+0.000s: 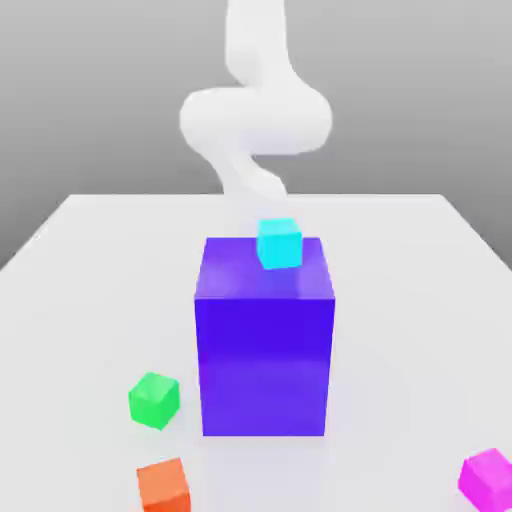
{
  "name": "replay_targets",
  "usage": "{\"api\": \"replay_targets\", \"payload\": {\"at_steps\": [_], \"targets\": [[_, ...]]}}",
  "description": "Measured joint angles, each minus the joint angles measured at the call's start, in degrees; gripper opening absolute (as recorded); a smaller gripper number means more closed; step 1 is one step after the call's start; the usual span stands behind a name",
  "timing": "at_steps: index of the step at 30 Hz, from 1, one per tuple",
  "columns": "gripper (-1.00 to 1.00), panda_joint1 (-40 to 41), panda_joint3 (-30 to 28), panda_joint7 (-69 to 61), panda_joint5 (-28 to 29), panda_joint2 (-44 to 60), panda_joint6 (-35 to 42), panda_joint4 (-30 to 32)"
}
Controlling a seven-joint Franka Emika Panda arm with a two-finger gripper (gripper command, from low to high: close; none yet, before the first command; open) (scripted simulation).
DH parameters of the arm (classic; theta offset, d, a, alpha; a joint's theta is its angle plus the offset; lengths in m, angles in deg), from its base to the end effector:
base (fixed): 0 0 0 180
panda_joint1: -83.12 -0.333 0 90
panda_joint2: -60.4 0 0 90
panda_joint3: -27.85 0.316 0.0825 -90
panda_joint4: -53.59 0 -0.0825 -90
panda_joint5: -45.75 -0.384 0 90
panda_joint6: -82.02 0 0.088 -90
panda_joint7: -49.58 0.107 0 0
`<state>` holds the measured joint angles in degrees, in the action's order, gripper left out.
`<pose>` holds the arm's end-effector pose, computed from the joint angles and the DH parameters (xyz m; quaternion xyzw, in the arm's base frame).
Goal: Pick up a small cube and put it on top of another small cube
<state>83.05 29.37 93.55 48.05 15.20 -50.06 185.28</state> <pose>0.3500 0.0132 0.7079 -0.8617 0.3269 -0.3682 0.1230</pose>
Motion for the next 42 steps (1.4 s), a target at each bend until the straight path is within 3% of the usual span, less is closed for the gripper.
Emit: {"api": "replay_targets", "payload": {"at_steps": [28,32,42], "targets": [[0.0,0.0,0.0,0.0,0.0,0.0,0.0,0.0],[0.0,-1.9,0.7,-5.9,2.7,2.2,-0.2,1.2],[0.0,-10.0,1.9,-36.7,14.8,18.0,-2.5,4.6]]}}
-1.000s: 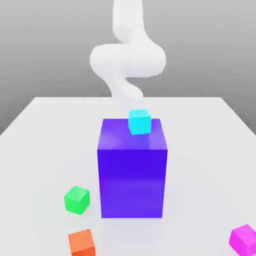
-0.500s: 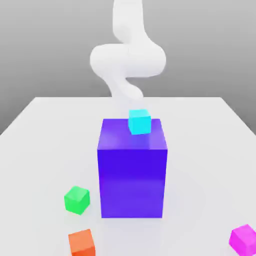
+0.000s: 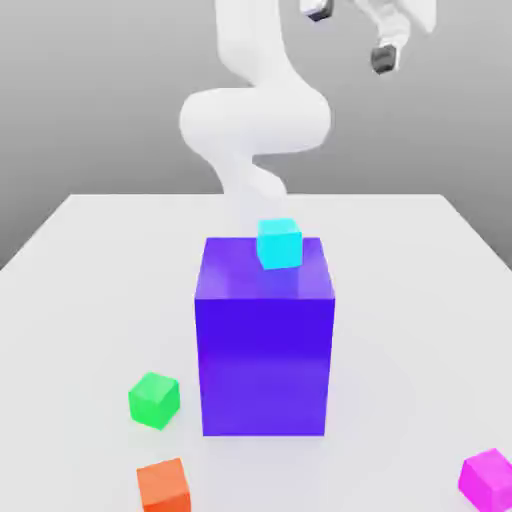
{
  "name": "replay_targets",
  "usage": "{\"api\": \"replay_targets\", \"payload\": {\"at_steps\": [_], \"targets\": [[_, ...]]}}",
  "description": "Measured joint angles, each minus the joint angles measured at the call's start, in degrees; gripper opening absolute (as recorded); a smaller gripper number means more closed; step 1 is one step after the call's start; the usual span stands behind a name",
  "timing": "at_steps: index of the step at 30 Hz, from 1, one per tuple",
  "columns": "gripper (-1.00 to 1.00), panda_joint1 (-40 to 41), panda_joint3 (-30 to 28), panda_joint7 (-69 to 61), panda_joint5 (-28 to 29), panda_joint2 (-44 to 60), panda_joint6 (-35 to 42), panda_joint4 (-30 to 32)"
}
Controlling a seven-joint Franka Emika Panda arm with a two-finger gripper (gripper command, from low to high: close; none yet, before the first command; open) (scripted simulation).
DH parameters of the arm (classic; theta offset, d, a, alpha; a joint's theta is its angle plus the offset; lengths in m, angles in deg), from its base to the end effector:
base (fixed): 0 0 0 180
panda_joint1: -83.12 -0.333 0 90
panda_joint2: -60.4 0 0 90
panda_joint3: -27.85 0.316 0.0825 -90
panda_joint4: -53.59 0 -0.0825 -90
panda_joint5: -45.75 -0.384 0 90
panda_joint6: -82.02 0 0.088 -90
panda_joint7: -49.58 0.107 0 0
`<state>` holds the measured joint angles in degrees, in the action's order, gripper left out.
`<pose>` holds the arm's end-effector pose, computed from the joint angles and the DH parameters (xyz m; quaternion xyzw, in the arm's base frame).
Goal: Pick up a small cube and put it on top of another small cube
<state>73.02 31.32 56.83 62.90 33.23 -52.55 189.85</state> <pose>0.4327 0.1031 0.5458 0.9572 0.1314 0.2380 0.0993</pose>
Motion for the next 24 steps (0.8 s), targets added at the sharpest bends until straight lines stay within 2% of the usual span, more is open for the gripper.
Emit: {"api": "replay_targets", "payload": {"at_steps": [7,13,17,24], "targets": [[0.0,-3.7,0.2,-23.1,6.8,14.4,-2.5,-0.9],[0.0,-5.7,1.2,-45.1,10.3,27.5,-5.2,-3.2],[0.0,-5.7,2.9,-61.7,10.9,35.9,-7.1,-5.3],[0.0,-0.4,11.3,-94.1,8.7,48.1,-10.6,-8.5]]}}
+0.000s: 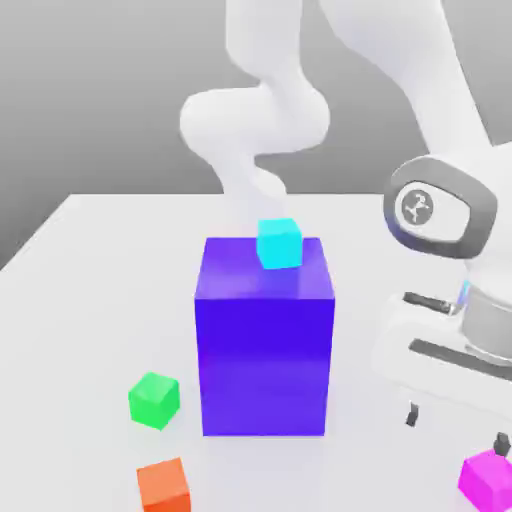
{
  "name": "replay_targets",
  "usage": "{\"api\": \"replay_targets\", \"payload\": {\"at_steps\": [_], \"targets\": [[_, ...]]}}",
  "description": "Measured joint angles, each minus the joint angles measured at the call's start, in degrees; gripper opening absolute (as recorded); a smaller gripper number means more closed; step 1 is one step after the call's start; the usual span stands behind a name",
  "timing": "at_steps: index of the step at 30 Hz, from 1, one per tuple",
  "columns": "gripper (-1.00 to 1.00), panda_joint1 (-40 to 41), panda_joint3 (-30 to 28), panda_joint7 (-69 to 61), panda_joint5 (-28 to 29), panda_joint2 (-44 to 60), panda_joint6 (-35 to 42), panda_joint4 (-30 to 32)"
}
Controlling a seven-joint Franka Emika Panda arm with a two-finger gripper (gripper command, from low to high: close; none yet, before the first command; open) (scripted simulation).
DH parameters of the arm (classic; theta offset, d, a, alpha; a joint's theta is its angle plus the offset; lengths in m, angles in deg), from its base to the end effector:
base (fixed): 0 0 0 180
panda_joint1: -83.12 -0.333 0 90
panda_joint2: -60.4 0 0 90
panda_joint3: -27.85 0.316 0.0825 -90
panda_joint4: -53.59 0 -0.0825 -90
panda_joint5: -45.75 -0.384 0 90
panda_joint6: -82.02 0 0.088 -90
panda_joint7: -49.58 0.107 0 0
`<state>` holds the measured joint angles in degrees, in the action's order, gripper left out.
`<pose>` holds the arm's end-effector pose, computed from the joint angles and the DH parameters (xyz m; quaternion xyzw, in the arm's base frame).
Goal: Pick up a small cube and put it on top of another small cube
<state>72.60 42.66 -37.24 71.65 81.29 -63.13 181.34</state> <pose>0.4867 0.2386 0.2081 0.3978 0.9139 -0.0543 0.0593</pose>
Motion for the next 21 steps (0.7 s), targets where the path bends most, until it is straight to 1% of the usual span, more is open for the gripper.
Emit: {"api": "replay_targets", "payload": {"at_steps": [8,10,12,13,19,21], "targets": [[0.0,6.4,9.6,-23.2,-4.7,4.0,-3.3,-0.3],[0.0,5.6,8.8,-23.8,-3.2,6.9,-5.3,-1.1],[0.0,3.9,6.6,-22.5,-0.8,10.6,-8.0,-2.1],[-1.0,3.0,5.4,-22.0,0.0,12.2,-9.2,-2.6],[-1.0,2.6,4.9,-21.6,0.6,13.0,-9.7,-2.8],[-1.0,3.5,6.2,-22.5,-0.6,11.1,-8.4,-2.3]]}}
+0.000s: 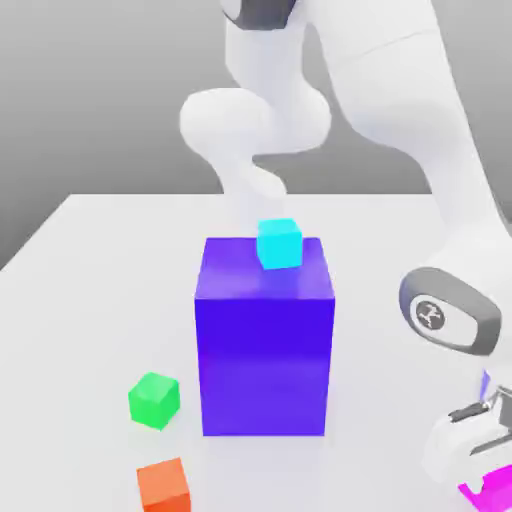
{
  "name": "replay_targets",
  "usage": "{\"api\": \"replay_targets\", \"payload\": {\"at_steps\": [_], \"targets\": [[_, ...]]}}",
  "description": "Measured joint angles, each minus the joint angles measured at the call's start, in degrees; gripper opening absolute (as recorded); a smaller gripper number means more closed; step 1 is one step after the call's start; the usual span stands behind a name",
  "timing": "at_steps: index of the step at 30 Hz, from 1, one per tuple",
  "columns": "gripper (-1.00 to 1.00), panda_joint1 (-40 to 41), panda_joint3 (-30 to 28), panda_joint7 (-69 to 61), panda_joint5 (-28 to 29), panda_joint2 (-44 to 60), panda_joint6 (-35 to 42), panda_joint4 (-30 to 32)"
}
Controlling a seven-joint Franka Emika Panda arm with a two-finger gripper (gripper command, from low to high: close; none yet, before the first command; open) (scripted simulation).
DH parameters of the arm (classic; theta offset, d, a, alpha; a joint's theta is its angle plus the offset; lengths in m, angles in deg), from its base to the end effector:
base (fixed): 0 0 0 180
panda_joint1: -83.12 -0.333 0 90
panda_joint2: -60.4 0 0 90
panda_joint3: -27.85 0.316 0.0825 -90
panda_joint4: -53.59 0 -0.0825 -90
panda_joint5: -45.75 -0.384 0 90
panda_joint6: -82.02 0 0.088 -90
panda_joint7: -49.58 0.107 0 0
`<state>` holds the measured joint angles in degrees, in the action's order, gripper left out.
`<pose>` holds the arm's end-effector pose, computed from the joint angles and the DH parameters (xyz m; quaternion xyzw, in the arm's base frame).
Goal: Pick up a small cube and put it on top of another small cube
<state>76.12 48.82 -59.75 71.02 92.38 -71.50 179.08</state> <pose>0.4723 0.2757 0.1428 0.1973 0.9803 -0.0002 0.0004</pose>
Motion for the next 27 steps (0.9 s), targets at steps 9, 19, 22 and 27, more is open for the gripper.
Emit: {"api": "replay_targets", "payload": {"at_steps": [9,19,22,27], "targets": [[-1.0,2.4,-2.3,10.0,-3.6,-10.0,3.3,3.1],[-1.0,2.6,-14.0,36.3,-0.4,-17.3,1.4,7.0],[-1.0,3.2,-16.8,43.5,0.6,-19.6,1.0,8.4],[-1.0,4.6,-20.9,54.3,1.8,-23.5,0.4,10.9]]}}
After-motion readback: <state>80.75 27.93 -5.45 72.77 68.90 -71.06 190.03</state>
